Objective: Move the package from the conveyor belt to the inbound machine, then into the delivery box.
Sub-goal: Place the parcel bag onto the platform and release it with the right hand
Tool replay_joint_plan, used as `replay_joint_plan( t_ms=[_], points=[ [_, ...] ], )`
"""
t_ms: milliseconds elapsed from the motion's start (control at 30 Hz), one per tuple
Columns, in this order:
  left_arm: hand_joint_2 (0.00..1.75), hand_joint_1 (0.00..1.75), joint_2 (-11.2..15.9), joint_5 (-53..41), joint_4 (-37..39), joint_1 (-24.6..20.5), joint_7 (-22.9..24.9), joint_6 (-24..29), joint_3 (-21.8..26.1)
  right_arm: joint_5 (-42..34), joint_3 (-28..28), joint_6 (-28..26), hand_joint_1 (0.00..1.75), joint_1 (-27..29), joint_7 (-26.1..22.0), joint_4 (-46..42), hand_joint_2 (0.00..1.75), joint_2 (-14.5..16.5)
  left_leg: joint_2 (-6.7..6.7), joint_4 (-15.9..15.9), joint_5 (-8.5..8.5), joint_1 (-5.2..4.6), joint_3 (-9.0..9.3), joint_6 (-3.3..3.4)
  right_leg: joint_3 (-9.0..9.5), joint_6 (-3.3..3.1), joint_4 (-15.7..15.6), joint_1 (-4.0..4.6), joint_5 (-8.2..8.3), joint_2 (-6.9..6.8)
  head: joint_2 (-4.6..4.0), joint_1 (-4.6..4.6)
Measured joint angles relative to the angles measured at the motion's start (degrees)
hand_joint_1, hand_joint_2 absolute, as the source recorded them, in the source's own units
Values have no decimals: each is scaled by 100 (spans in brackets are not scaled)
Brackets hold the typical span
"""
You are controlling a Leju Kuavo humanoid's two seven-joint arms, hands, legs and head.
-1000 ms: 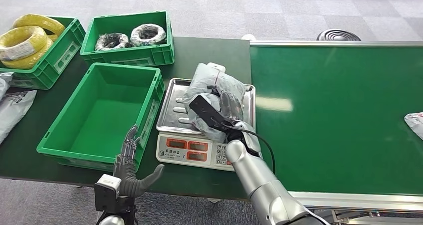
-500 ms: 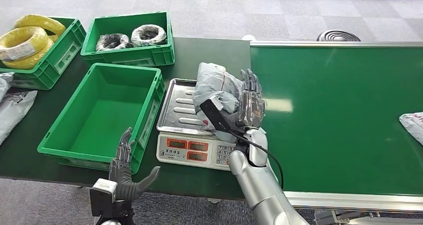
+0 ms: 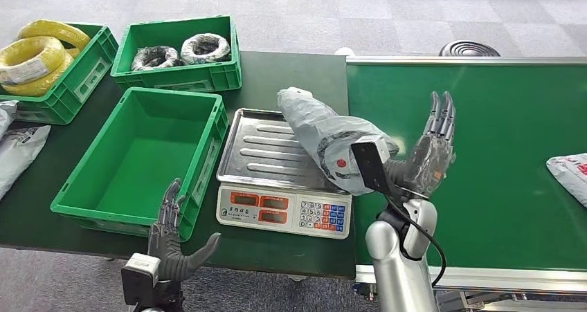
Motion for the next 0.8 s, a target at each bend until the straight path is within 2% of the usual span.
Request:
replay_joint_plan(
  t_ms=[267, 367, 533, 667, 733, 800],
  points=[
    [175, 0, 45, -268, -526, -23, -111, 56, 68, -231, -10, -9, 0, 393, -7, -619, 175, -38, 1, 0, 0, 0, 0, 0, -1, 0, 0, 0, -1, 0, -1, 1],
    [175, 0, 61, -281, -588, -60, -120, 62, 58, -294, -152, -9, 0, 502, -465, -843, 175, 15, -1, 0, 1, 0, 0, 0, -1, 0, 0, -1, -1, -1, 0, 0],
    [175, 0, 66, -287, -629, -134, -146, 75, 31, -630, -584, -16, 0, 706, -1315, -1497, 175, 276, 0, 0, 0, 0, 0, 0, -2, 0, 0, 0, -1, 0, -1, 0],
    [175, 0, 66, -287, -672, -142, -145, 73, 17, -922, -798, 19, 0, 822, -1492, -1768, 175, 381, 2, -1, -1, 0, 0, -1, -1, -1, 0, 0, -1, 1, 0, -1],
    [175, 0, 66, -294, -706, -130, -144, 64, 15, -1468, -768, 377, 0, 846, -1293, -1768, 175, 322, 2, -1, -1, 0, 0, -1, 3, -1, 0, 0, -1, 2, -1, 0],
    [175, 0, 66, -310, -735, -118, -143, 18, 16, -2407, -617, 1298, 0, 844, -1121, -1693, 175, 175, 3, -2, -1, 0, 0, 0, 4, -1, 0, 0, -1, 3, 0, 0]
  ],
)
